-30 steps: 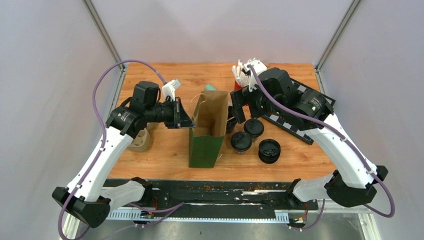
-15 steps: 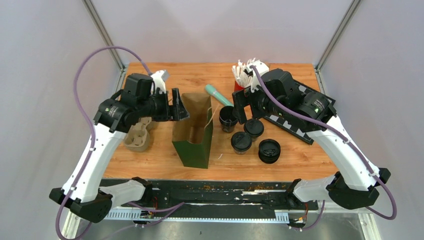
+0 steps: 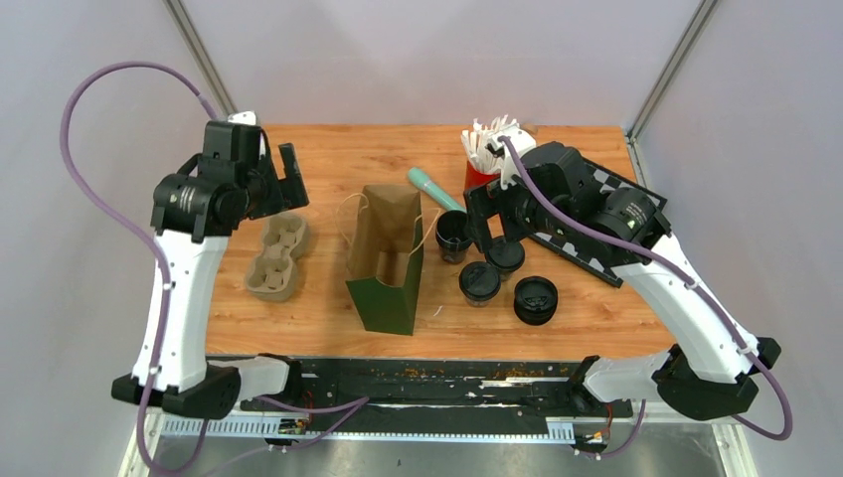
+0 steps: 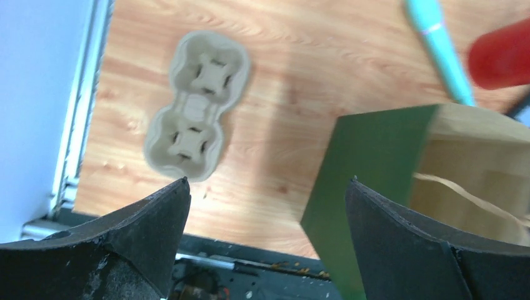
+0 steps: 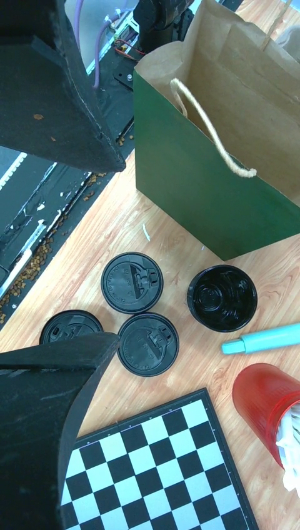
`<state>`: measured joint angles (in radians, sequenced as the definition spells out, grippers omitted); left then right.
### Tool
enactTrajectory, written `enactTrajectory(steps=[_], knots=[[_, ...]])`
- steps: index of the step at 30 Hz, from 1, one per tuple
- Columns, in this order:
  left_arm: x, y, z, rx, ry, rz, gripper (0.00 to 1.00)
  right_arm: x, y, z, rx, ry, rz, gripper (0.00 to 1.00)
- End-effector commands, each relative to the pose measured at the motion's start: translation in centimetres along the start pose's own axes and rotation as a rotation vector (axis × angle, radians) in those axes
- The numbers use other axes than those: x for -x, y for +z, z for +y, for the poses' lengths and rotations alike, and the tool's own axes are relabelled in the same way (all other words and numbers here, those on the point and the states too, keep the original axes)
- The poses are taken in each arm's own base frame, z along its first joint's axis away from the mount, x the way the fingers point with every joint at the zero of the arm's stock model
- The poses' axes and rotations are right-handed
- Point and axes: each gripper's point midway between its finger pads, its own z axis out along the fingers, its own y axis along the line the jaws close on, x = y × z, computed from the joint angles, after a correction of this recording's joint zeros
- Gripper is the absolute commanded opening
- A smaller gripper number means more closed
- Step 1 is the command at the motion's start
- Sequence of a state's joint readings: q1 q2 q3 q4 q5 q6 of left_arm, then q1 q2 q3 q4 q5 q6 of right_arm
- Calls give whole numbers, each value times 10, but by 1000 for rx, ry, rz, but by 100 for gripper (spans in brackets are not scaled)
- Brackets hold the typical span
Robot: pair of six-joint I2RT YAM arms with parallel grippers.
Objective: Pack the takeout coffee
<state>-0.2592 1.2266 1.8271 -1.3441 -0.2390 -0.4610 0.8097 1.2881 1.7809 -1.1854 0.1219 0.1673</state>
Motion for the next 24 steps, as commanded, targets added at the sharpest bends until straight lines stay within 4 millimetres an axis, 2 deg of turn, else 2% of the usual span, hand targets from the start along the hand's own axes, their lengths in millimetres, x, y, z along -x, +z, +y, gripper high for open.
enactTrajectory(steps=[1,5,8,12,14,16,20,22,24], knots=[[-6,22,26,108,36,91,98,9,-15,2,25,5,-52,98],[-19,63,59,215,-9,121,90,8,-27,0,32,-8,-59,98],[-18,90,63,185,30,103,89,7,-36,2,54,-20,-73,98],[-22,119,64,107,251,86,88,1,-43,1,59,-26,-69,98],[-33,132,66,80,296,109,82,-3,-47,0,63,-26,-68,98],[-51,145,77,52,305,164,77,-7,-49,1,73,-26,-70,98],[-79,162,83,1,386,256,72,-14,-50,6,109,-22,-53,98],[-82,164,96,50,412,257,71,-17,-49,7,112,-24,-42,98],[-84,167,102,48,416,257,69,-20,-46,6,109,-29,-34,98]])
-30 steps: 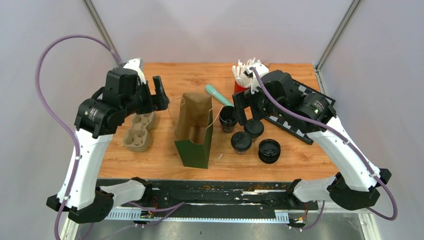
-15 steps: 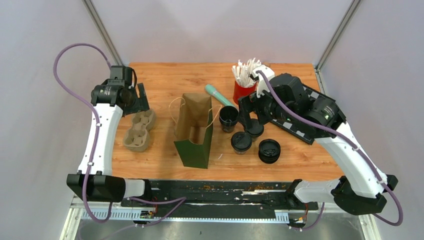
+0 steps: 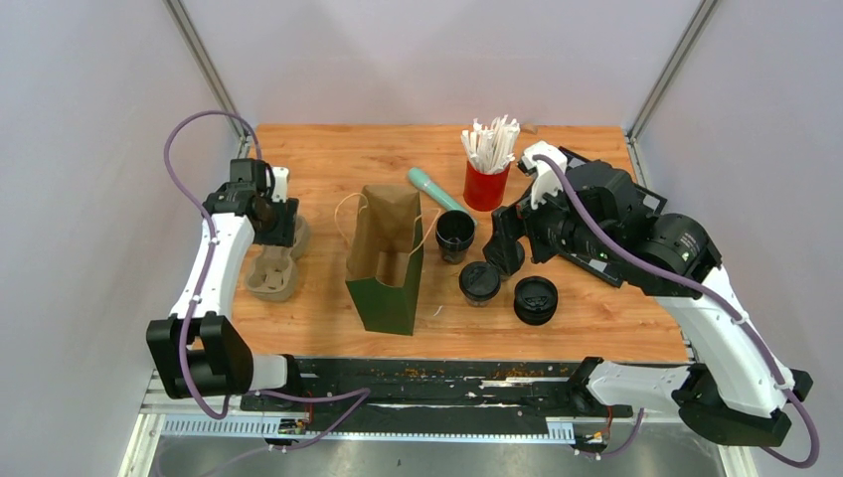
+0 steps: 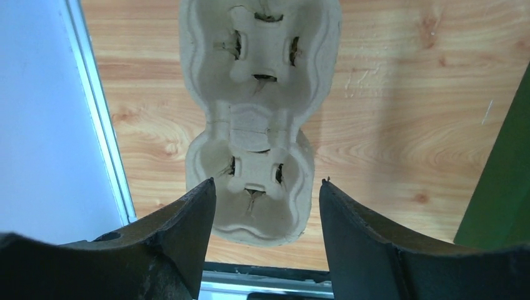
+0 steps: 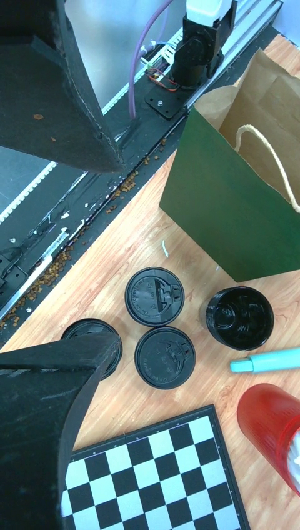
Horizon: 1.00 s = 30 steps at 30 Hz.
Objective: Pack the takeout coffee
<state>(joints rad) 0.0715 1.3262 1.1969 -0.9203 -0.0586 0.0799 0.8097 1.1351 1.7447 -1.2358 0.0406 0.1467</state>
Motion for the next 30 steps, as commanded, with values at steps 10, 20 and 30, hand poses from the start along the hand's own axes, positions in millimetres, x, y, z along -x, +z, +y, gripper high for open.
enactTrajectory(steps=[10,20,30], knots=[[4,29,22,12,133,-9,64,-10,17,-1,1,-20,29,99],[6,62,15,-29,81,12,59,-5,23,-7,-29,-36,18,99],[3,69,16,-34,75,31,56,-3,32,-8,-39,-52,34,100]])
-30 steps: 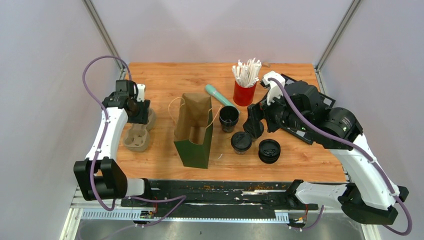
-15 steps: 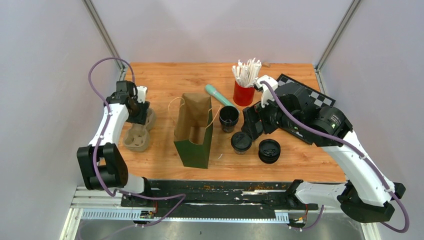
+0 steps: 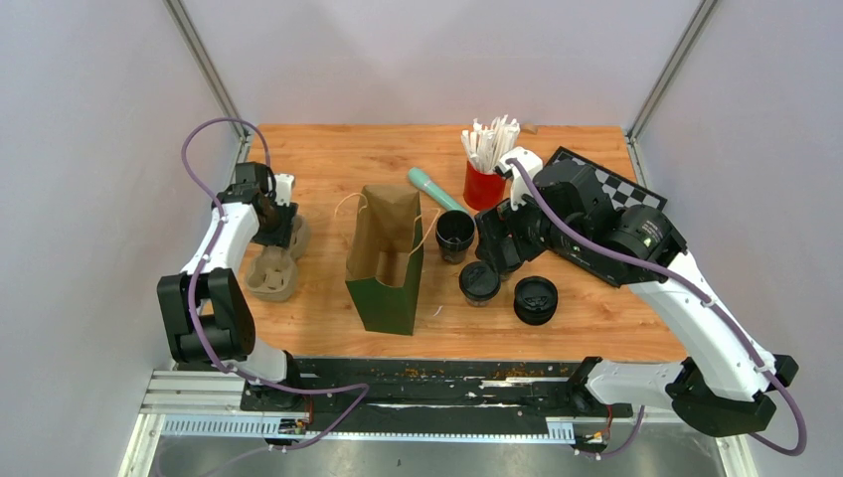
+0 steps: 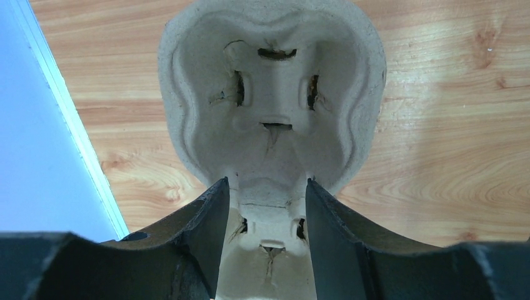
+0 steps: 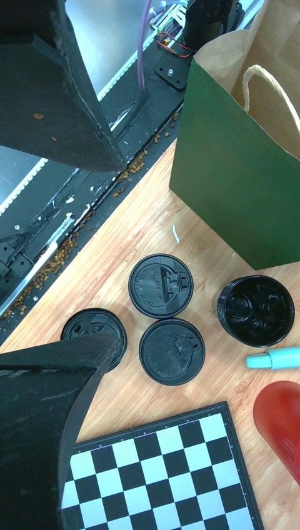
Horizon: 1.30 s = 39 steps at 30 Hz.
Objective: Pack the takeout coffee
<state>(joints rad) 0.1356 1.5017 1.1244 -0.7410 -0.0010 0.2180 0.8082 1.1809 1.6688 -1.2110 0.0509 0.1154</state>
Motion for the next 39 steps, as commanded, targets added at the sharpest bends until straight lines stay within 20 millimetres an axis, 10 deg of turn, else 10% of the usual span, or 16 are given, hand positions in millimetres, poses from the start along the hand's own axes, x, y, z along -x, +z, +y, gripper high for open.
enactTrajectory(steps=[1,18,39], knots=[[8,1,5,8,-7,-29,56,16,-1,-3,-14,-18,-60,100],[-8,4,-2,-16,-15,2,45,13,-1,-4,-16,-12,-54,100],[25,-97,-1,3,-171,-58,45,8,-6,5,31,45,-65,100]])
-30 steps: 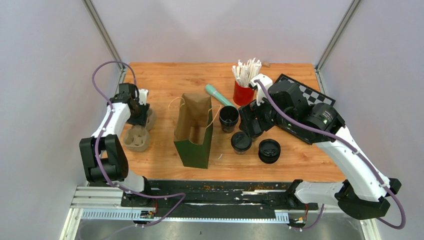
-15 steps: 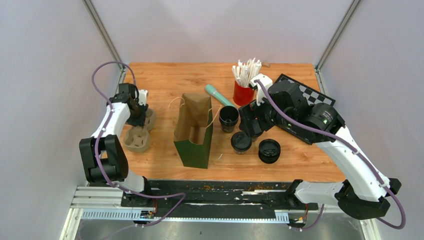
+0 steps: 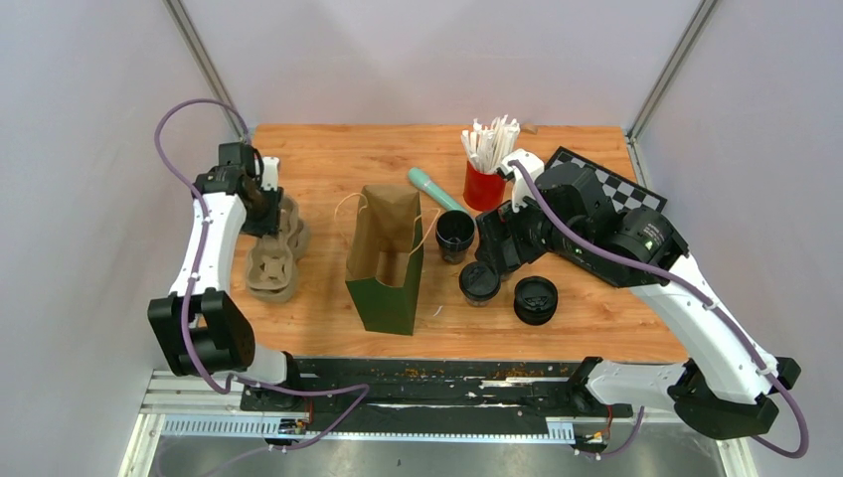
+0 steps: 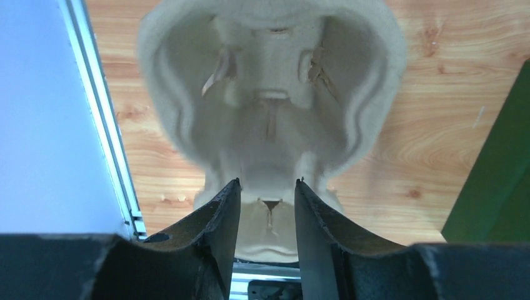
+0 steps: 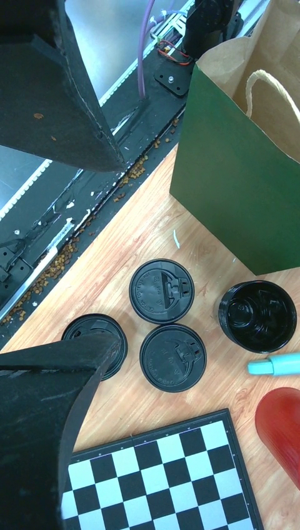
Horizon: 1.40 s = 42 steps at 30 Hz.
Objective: Pack the takeout coffee
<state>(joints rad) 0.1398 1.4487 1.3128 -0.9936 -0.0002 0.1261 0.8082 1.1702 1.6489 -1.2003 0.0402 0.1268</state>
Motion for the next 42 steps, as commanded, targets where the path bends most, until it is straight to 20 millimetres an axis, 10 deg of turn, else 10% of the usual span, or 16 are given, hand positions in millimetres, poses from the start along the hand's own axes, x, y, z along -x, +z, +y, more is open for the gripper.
enactTrajectory(steps=[1,11,21,42], knots=[[18,-44,-6,-3,-95,-89,45,11,-8,4,23,38,-66,100],[64,-100,-17,17,-188,-255,49,9,-15,6,34,53,-73,100],[18,-14,4,65,-114,-76,61,7,-17,4,33,22,-77,100],[-15,48,9,-35,-70,99,59,14,-12,-2,-5,-13,-68,100]])
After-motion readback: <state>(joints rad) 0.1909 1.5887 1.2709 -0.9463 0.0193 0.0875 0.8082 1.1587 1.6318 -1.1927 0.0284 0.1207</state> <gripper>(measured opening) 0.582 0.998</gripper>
